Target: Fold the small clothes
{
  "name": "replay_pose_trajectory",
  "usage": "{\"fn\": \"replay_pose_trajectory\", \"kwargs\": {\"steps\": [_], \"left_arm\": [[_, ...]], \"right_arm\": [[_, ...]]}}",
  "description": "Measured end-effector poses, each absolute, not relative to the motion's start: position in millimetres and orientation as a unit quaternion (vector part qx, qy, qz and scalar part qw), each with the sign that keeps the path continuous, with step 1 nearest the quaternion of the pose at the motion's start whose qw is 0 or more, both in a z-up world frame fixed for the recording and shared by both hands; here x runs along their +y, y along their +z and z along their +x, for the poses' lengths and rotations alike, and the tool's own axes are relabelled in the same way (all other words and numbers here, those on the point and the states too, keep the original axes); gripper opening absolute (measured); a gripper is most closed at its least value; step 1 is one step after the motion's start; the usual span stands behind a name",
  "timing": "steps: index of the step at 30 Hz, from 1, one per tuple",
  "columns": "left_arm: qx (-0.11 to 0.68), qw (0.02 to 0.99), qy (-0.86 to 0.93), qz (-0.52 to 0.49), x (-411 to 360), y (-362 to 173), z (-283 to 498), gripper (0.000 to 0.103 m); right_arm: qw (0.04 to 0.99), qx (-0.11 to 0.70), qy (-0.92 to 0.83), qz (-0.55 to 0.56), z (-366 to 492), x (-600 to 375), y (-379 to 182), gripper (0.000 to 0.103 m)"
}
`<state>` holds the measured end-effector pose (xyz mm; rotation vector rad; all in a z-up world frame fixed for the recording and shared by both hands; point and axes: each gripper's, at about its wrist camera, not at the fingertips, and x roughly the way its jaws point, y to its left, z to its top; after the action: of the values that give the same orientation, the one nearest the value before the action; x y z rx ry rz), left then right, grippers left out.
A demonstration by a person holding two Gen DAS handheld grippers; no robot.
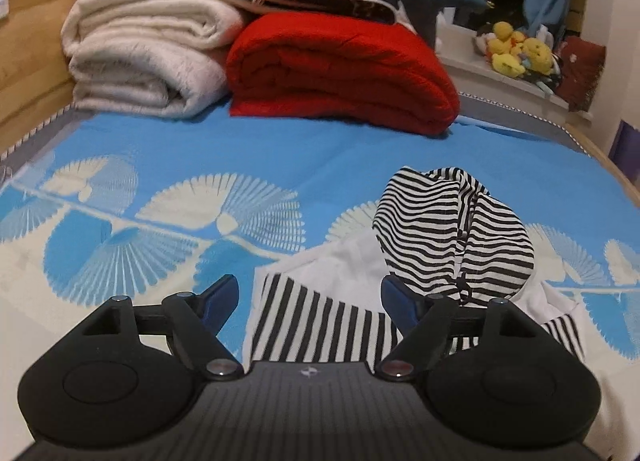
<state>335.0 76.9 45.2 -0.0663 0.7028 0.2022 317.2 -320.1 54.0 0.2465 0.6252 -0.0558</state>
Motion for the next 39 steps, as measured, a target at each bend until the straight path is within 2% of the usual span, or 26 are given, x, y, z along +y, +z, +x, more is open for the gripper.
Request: {"fn": "replay_pose_trajectory", "kwargs": {"steps": [3, 5, 6, 9, 13, 18, 25, 27, 29, 31, 37, 39], "left_arm": [[0.353, 0.933, 0.069, -0.010, 74.9, 48.0, 339.9, 0.064], [0.373, 0.926, 0.054, -0.011, 76.5, 49.3, 352.8, 0.032], [0.382, 0.922, 0.053, -0.013, 77.2, 50.1, 362.1, 0.028], [0.386, 0.921, 0.041, 0.002, 71.5, 56.6, 400.5, 0.022], [0.399, 0.916, 0.016, 0.027, 58.9, 55.0, 473.4, 0.022], [0.428, 0.903, -0.003, 0.041, 44.2, 32.3, 574.6, 0.022], [0.456, 0.890, 0.009, 0.003, 29.7, -16.7, 685.5, 0.023], [0.461, 0.887, 0.008, -0.005, 23.6, -29.3, 708.0, 0.027], [0.465, 0.885, 0.007, -0.016, 21.2, -39.9, 726.7, 0.048], [0.469, 0.883, 0.012, -0.026, 18.0, -50.0, 742.4, 0.057], [0.493, 0.870, 0.000, -0.021, 4.7, -77.9, 774.6, 0.058], [0.491, 0.871, 0.004, -0.002, 1.4, -85.2, 774.4, 0.052]], "right_arm": [[0.937, 0.316, -0.039, 0.144, 318.7, -337.7, 53.9, 0.055], [0.934, 0.323, -0.045, 0.148, 321.6, -347.0, 55.5, 0.055], [0.932, 0.328, -0.047, 0.144, 323.2, -350.6, 55.8, 0.054], [0.930, 0.344, -0.049, 0.118, 328.5, -359.3, 56.0, 0.053], [0.925, 0.368, -0.043, 0.077, 334.4, -361.3, 49.2, 0.051], [0.917, 0.389, -0.036, 0.083, 340.7, -361.3, 37.5, 0.050], [0.910, 0.404, -0.038, 0.083, 351.7, -361.5, 26.4, 0.050], [0.906, 0.413, -0.045, 0.083, 355.4, -363.6, 20.3, 0.050], [0.901, 0.423, -0.051, 0.083, 358.9, -366.3, 14.5, 0.050], [0.899, 0.428, -0.053, 0.081, 360.7, -367.4, 11.1, 0.050], [0.895, 0.436, -0.060, 0.067, 363.3, -369.0, 1.3, 0.050], [0.892, 0.443, -0.061, 0.071, 364.1, -369.5, -2.1, 0.050]]}}
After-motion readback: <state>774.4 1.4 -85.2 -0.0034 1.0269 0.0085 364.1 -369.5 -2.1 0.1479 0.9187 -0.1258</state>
